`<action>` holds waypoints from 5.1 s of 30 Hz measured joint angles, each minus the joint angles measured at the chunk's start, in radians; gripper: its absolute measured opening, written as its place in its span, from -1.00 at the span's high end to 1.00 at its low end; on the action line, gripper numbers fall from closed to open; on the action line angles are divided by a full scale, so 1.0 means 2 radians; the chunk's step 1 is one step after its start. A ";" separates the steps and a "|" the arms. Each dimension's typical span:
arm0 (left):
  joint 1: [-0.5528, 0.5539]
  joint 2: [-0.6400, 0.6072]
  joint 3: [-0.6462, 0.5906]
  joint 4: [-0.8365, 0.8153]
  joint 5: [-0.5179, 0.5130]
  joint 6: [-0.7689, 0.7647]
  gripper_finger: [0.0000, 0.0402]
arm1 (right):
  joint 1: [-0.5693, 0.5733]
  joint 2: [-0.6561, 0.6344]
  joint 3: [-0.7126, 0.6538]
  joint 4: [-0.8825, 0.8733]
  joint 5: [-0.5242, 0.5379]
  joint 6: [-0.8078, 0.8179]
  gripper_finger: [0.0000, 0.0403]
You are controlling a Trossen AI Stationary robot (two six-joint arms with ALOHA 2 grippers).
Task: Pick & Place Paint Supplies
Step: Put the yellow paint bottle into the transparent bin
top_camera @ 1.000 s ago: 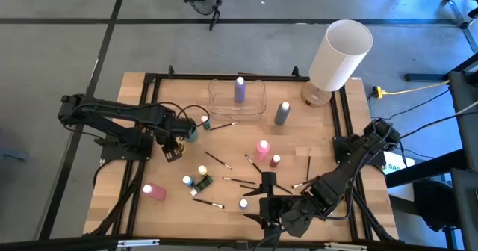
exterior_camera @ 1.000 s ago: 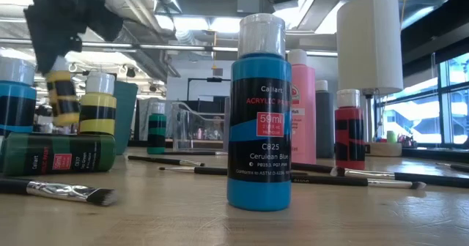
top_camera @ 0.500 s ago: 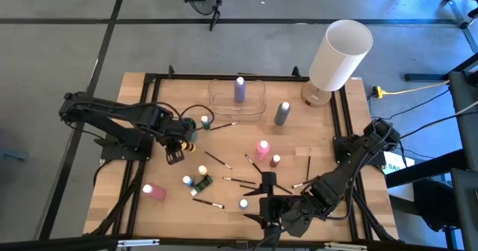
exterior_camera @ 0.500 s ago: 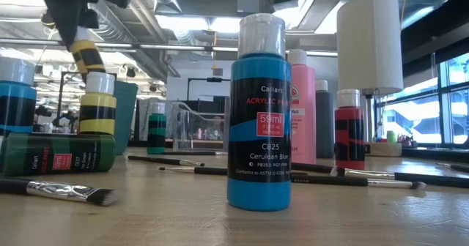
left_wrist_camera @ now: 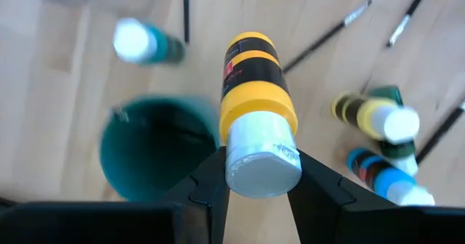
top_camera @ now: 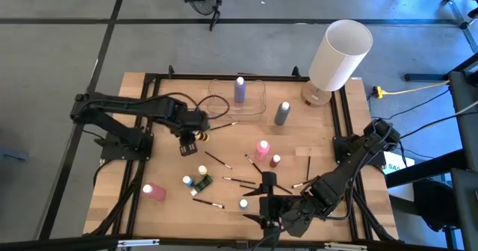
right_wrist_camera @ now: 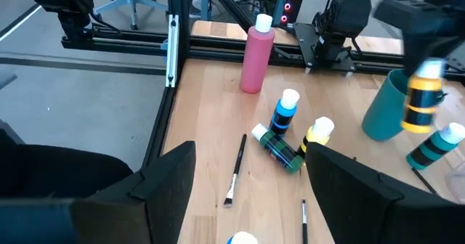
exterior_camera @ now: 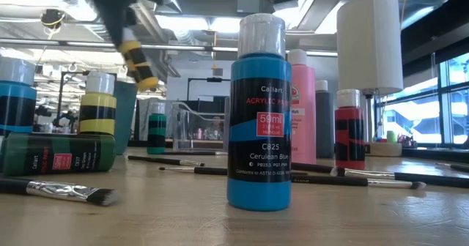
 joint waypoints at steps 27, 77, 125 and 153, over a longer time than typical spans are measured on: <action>0.200 0.207 0.269 -0.076 0.019 0.217 0.45 | 0.036 -0.052 0.000 -0.115 0.252 0.029 -0.31; 0.295 0.394 0.343 -0.123 0.033 0.321 0.45 | -0.011 -0.084 0.000 -0.273 0.224 0.145 -0.31; 0.279 0.438 0.342 -0.132 0.021 0.321 0.37 | -0.011 -0.083 0.000 -0.288 0.214 0.157 -0.31; 0.268 0.424 0.343 -0.132 0.033 0.317 0.37 | -0.011 -0.083 0.000 -0.303 0.214 0.172 -0.31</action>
